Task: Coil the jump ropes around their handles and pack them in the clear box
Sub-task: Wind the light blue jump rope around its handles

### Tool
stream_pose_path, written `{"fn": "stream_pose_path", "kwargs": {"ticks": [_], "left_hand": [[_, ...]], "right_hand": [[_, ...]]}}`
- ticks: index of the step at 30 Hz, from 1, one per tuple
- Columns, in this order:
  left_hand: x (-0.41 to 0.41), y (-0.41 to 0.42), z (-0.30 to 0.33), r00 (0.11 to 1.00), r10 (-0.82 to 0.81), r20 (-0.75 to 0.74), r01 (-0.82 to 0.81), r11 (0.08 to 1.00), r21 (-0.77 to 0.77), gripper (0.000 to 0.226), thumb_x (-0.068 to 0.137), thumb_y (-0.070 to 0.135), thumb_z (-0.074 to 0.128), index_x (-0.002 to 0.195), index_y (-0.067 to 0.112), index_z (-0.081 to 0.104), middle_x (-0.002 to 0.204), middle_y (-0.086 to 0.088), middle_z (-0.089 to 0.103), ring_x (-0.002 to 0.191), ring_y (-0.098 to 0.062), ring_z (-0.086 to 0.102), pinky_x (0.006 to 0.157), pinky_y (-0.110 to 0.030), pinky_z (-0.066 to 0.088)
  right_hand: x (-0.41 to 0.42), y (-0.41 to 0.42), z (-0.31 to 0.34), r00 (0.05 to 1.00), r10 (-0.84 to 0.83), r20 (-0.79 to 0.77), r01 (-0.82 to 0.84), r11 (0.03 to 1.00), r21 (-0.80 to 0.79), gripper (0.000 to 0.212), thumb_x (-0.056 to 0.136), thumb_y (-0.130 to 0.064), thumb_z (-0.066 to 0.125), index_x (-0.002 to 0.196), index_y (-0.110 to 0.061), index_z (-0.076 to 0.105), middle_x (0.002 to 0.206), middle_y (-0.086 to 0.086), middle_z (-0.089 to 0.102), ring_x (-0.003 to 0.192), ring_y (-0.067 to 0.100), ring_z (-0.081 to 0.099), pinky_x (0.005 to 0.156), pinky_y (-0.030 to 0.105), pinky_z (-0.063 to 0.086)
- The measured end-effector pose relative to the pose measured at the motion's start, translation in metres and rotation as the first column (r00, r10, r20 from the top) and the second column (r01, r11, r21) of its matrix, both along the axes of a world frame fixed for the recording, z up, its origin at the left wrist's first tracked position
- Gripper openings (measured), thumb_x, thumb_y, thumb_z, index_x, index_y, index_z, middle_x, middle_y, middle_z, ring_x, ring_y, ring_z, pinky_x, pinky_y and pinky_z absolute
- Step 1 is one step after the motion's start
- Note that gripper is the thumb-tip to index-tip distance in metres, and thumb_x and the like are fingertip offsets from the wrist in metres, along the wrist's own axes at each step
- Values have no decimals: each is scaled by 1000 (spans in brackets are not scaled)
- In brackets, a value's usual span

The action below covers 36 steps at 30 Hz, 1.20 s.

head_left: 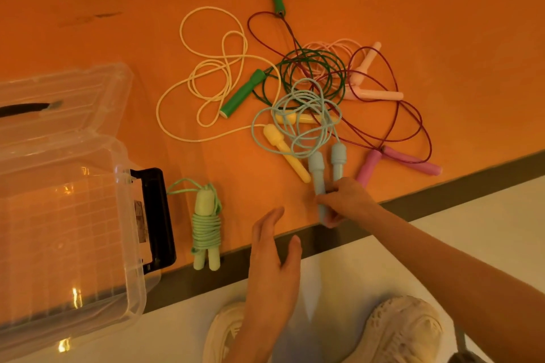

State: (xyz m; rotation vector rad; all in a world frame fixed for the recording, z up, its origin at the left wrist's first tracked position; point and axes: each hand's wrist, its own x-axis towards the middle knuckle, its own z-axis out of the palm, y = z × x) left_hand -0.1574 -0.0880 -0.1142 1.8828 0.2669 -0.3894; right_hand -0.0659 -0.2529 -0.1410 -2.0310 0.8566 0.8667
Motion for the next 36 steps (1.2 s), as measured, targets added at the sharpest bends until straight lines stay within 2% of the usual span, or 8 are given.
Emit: {"fn": "stream_pose_path", "kwargs": {"ticks": [3, 6, 9, 13, 19, 26, 29, 36], "left_hand": [[4, 0, 3, 995, 61, -82, -71, 991, -115, 32, 97, 23, 52, 127, 36, 53, 130, 21, 52, 119, 10, 45, 90, -3, 35], [20, 0, 13, 990, 50, -133, -81, 966, -247, 37, 93, 40, 50, 128, 30, 55, 126, 21, 58, 115, 11, 50, 90, -4, 39], [33, -5, 23, 988, -72, -136, 8, 908, -419, 29, 92, 33, 52, 118, 21, 59, 103, 9, 69, 97, 1, 63, 78, -15, 51], [36, -8, 22, 996, -67, -64, 45, 954, -297, 17, 100, 19, 47, 111, 28, 57, 103, 11, 68, 97, 2, 62, 81, -13, 46], [33, 3, 9, 994, 65, -85, -77, 985, -156, 12, 98, 22, 50, 102, 23, 61, 78, 11, 61, 61, 0, 50, 62, -21, 39], [34, 2, 23, 972, 79, -221, -146, 942, -303, 16, 98, 21, 51, 102, 9, 60, 60, 10, 52, 42, -8, 38, 38, -23, 34], [38, -2, 34, 972, 102, -213, -165, 938, -305, 12, 99, 17, 49, 105, 15, 60, 63, 10, 55, 41, -6, 35, 38, -22, 30], [46, -17, 102, 994, 38, -100, -68, 948, -311, 16, 98, 14, 51, 104, 27, 59, 78, 6, 65, 50, -5, 48, 43, -22, 42]], "right_hand": [[-1, 7, 27, 959, -126, 253, 81, 980, 183, 23, 89, -15, 65, 103, 2, 57, 76, 15, 61, 41, 14, 60, 42, 27, 53], [-24, 22, 59, 899, -77, 431, -59, 954, 294, 14, 90, -12, 63, 100, -4, 58, 73, 8, 59, 47, 20, 63, 48, 32, 55], [-49, 35, 74, 905, 116, 408, -261, 911, 321, 16, 85, 1, 57, 89, -14, 60, 67, 5, 64, 51, 23, 65, 50, 33, 55], [-50, 28, 62, 880, 402, 255, -461, 853, 246, 15, 81, 2, 59, 89, -10, 65, 68, 4, 66, 57, 19, 67, 55, 31, 57], [-2, -20, -9, 942, 176, 287, -112, 968, -226, 26, 88, -13, 63, 112, -4, 55, 107, 15, 54, 84, 34, 65, 68, 48, 57], [20, -21, -31, 994, -88, 58, 95, 988, -121, 21, 92, -11, 56, 106, 3, 50, 96, 22, 63, 65, 34, 64, 43, 30, 52], [23, -21, -5, 971, -196, 139, 187, 980, 75, 27, 91, -13, 57, 108, 7, 49, 90, 25, 64, 71, 38, 67, 61, 43, 60], [-11, -13, 165, 853, -129, 506, -12, 964, 266, 15, 91, -8, 58, 102, -5, 49, 88, 12, 60, 49, 21, 65, 48, 35, 58]]}}
